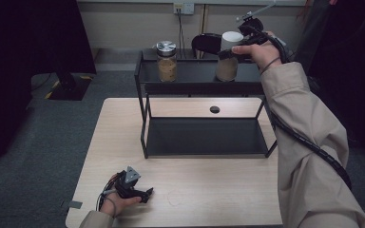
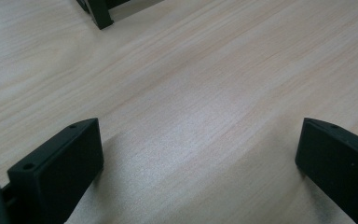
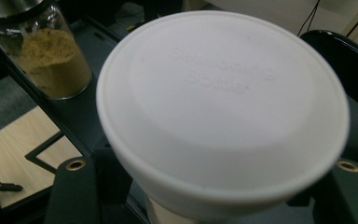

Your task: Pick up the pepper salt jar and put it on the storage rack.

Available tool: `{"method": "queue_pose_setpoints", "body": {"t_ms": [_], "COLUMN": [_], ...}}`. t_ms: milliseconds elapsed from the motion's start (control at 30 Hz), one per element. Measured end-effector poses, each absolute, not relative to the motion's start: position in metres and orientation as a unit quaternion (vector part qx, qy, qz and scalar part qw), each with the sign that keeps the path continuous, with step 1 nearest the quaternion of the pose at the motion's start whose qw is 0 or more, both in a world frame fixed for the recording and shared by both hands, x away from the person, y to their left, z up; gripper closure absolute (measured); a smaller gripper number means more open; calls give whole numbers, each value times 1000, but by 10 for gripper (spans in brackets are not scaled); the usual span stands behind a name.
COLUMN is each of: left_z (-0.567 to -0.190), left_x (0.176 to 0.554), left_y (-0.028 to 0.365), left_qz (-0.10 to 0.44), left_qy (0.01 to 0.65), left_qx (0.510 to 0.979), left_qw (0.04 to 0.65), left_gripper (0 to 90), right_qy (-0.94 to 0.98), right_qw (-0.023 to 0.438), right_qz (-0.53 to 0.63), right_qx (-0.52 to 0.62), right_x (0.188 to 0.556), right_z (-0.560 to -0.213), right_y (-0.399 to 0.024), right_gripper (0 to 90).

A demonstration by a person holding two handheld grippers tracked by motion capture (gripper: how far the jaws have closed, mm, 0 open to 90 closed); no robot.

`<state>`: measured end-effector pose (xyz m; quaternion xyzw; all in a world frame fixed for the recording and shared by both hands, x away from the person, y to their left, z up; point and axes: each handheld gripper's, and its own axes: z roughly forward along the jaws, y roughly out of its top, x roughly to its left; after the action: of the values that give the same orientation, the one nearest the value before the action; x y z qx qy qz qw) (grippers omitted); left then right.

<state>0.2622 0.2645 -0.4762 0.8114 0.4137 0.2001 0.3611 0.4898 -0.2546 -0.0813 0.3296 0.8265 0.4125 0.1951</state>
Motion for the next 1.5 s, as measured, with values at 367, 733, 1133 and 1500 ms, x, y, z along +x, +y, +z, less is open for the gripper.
{"method": "queue_pose_setpoints", "body": {"t_ms": [367,733,1133,1500], "left_z": [-476,-477,-476,-477], "left_x": [261,260,261,262], "left_y": [264,263,264,264], "left_qz": [202,201,202,201], "left_qy": [415,419,416,417], "left_qx": [811,808,810,809], "left_qw": [360,362,360,363], "left_gripper": [0,0,0,0], "right_qy": [828,824,818,824], "right_qw": [194,182,212,209], "right_qz": [414,430,436,440], "right_qx": [325,319,311,287], "right_x": [492,486,445,404], "right_z": [-83,-87,-101,-124], "right_y": [-257,-268,-292,-316], "right_gripper": [339,149,7,2]}}
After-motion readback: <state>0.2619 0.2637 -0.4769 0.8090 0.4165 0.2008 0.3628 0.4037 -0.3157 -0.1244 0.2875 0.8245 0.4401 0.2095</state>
